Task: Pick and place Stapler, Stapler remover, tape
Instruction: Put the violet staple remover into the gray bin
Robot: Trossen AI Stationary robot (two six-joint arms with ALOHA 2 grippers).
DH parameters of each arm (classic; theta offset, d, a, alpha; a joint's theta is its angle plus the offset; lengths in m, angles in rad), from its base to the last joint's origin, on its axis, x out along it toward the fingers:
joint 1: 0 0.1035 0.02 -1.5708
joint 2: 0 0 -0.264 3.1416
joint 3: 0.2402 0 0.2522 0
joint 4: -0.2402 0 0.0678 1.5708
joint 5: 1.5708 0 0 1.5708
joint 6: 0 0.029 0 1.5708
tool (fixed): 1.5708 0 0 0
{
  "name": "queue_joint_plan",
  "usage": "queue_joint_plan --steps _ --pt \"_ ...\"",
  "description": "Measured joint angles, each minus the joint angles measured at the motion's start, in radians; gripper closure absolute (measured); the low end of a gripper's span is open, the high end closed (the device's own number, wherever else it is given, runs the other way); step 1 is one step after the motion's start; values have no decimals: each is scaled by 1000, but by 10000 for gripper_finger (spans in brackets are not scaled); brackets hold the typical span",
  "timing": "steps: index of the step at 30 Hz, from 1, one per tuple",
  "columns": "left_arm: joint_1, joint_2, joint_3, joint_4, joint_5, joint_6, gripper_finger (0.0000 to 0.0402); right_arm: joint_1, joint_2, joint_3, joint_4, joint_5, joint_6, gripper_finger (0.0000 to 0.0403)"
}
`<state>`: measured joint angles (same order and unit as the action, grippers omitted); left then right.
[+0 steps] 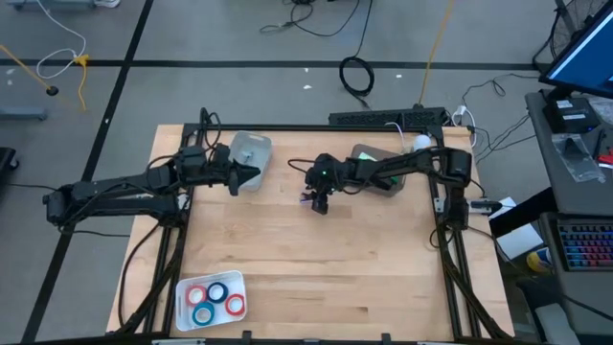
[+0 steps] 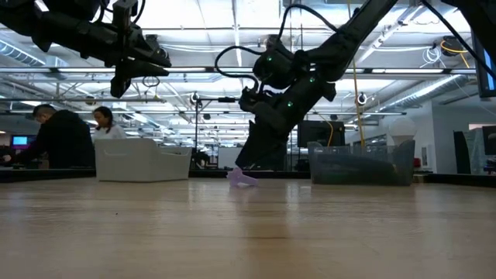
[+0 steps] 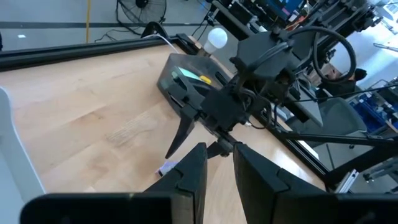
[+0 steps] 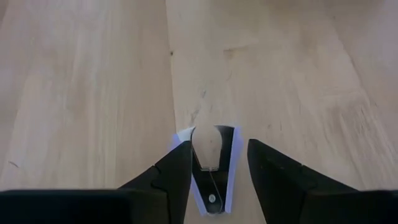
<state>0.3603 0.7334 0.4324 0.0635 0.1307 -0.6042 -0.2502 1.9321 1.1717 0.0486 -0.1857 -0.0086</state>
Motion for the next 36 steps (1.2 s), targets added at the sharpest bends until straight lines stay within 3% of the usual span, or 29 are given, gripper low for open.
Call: queue_joint_plan --steps 24,36 --pt "0 0 0 -1 0 -1 321 -32 52 0 67 -25 61 284" --pt "0 0 0 -9 1 0 321 -32 52 0 68 -25 78 357"
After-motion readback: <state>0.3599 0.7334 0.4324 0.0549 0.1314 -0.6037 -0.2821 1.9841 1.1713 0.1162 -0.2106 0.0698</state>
